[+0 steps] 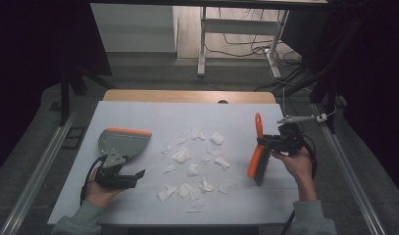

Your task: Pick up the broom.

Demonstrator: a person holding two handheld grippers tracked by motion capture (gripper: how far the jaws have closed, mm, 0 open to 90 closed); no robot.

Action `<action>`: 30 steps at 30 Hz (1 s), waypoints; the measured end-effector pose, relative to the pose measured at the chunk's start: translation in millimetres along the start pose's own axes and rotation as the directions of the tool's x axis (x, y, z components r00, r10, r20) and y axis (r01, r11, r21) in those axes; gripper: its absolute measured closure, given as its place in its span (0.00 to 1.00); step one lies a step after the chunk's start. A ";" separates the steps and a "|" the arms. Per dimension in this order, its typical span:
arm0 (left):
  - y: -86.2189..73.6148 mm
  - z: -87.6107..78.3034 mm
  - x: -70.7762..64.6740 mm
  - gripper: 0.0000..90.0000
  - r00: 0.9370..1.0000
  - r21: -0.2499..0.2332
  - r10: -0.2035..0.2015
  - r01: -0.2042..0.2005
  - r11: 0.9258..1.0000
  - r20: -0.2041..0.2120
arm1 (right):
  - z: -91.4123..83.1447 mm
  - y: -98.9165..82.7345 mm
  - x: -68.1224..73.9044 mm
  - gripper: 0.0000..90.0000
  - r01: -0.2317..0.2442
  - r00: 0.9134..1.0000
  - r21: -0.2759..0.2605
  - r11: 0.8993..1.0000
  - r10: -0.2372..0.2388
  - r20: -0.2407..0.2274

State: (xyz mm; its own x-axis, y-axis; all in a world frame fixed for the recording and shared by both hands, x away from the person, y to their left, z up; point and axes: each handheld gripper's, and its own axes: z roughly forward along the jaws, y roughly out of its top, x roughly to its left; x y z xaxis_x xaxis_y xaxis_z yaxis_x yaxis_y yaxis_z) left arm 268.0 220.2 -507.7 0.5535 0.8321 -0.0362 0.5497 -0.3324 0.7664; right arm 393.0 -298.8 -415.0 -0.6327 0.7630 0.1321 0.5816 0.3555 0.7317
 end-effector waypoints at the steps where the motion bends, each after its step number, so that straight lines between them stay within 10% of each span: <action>1: 0.1 -0.2 0.0 0.19 1.000 -0.002 -0.001 0.001 1.000 -0.001 | -1.7 0.0 1.1 0.79 0.005 1.000 -0.031 1.000 -0.005 0.006; 14: 4.9 2.6 -2.0 0.20 1.000 -0.027 0.004 -0.003 1.000 0.002 | -19.6 3.1 5.2 0.78 0.006 1.000 -0.274 0.962 -0.008 -0.009; 25: 42.7 5.2 -30.9 0.20 0.996 -0.115 0.084 -0.080 0.990 0.037 | -10.1 9.3 21.7 0.78 -0.023 0.997 -0.336 0.941 -0.002 -0.072; 30: 64.9 17.4 -55.2 0.21 0.985 -0.141 0.120 -0.102 0.985 0.122 | -0.7 10.8 29.4 0.78 -0.063 0.990 -0.349 0.935 0.014 -0.143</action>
State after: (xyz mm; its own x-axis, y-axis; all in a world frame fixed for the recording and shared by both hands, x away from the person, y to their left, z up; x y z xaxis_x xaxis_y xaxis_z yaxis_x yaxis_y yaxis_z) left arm 284.0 145.0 -467.1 0.6872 0.7261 -0.0218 0.3964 -0.3498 0.8488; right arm 380.3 -272.9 -402.8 -0.6916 0.6825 0.2366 0.4051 0.0953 0.9093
